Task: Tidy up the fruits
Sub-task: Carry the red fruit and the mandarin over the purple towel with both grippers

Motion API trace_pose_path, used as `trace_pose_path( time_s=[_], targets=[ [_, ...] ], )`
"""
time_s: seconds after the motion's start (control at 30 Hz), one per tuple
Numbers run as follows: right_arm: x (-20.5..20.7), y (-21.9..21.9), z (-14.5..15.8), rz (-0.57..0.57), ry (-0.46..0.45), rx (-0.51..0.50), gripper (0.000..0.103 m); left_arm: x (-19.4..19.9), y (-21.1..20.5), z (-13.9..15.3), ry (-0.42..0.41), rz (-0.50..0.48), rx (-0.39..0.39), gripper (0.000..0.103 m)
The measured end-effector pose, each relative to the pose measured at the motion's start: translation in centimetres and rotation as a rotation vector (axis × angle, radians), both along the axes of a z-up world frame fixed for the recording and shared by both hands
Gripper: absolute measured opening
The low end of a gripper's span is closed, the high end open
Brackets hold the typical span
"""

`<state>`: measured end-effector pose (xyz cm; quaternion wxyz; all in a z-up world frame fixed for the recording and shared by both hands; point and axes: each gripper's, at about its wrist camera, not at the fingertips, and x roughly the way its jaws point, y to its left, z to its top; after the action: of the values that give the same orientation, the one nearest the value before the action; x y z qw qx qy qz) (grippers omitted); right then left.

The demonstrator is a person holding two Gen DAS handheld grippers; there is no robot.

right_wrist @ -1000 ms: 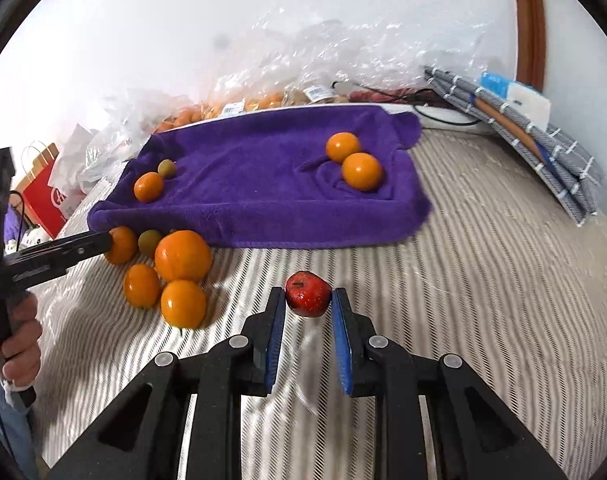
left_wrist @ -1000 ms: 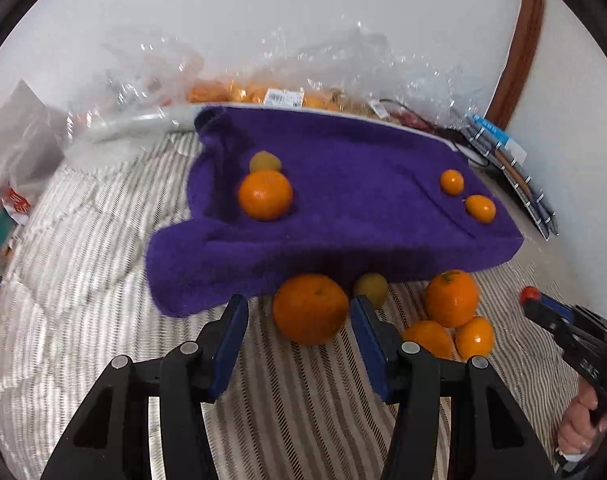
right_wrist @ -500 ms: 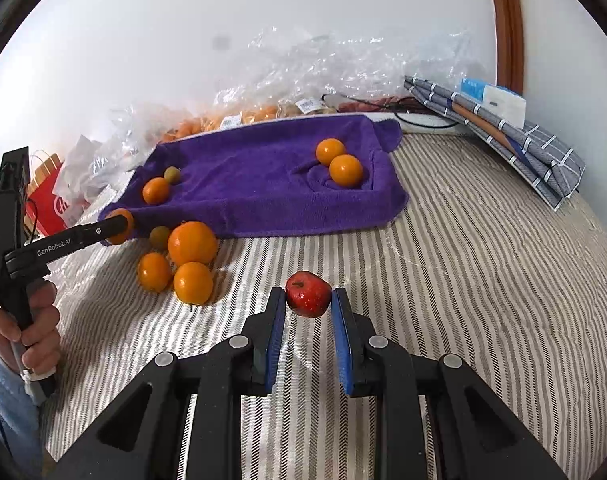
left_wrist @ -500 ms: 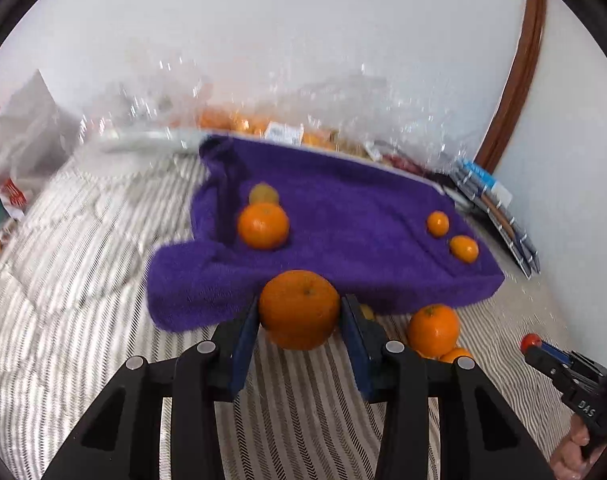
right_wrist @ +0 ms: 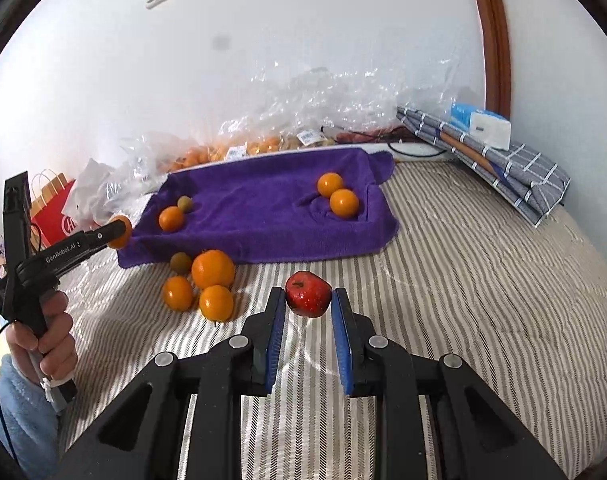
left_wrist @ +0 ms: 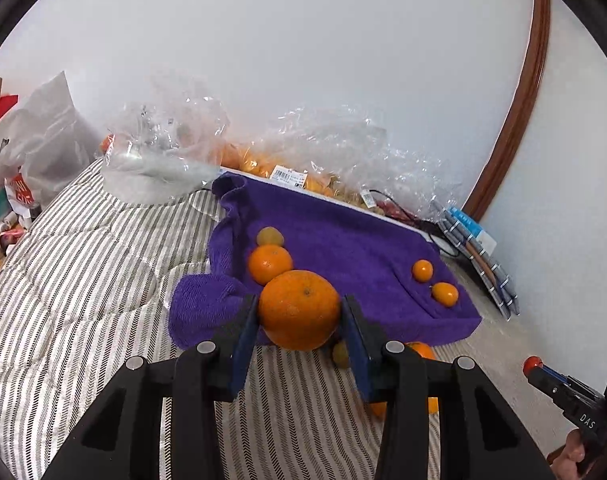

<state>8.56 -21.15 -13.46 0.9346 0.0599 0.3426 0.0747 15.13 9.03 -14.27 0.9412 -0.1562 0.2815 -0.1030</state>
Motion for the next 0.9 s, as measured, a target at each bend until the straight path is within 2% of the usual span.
trace_pose_path(
  time_s=[0.23, 0.37, 0.5, 0.67, 0.9],
  targets=[
    [0.3, 0.1, 2.0, 0.008, -0.027, -0.009, 0.024, -0.6, -0.4, 1.0, 0.041, -0.022, 0.013, 0.039],
    [1.3, -0.1, 3.0, 0.015, -0.044, 0.005, 0.024, -1.0, -0.2, 3.3, 0.024, -0.018, 0.015, 0.039],
    [2.8, -0.1, 3.6, 0.023, -0.061, -0.004, 0.024, -0.5, -0.2, 5.6, 0.01, 0.008, 0.058, 0.039],
    [5.6, -0.2, 4.6, 0.027, -0.095, 0.002, 0.024, 1.5, 0.0, 7.6, -0.017, 0.047, 0.086, 0.039],
    [9.4, 0.3, 4.7, 0.043, -0.104, 0.016, 0.024, 5.8, 0.3, 7.5, 0.01, 0.079, 0.025, 0.039]
  ],
)
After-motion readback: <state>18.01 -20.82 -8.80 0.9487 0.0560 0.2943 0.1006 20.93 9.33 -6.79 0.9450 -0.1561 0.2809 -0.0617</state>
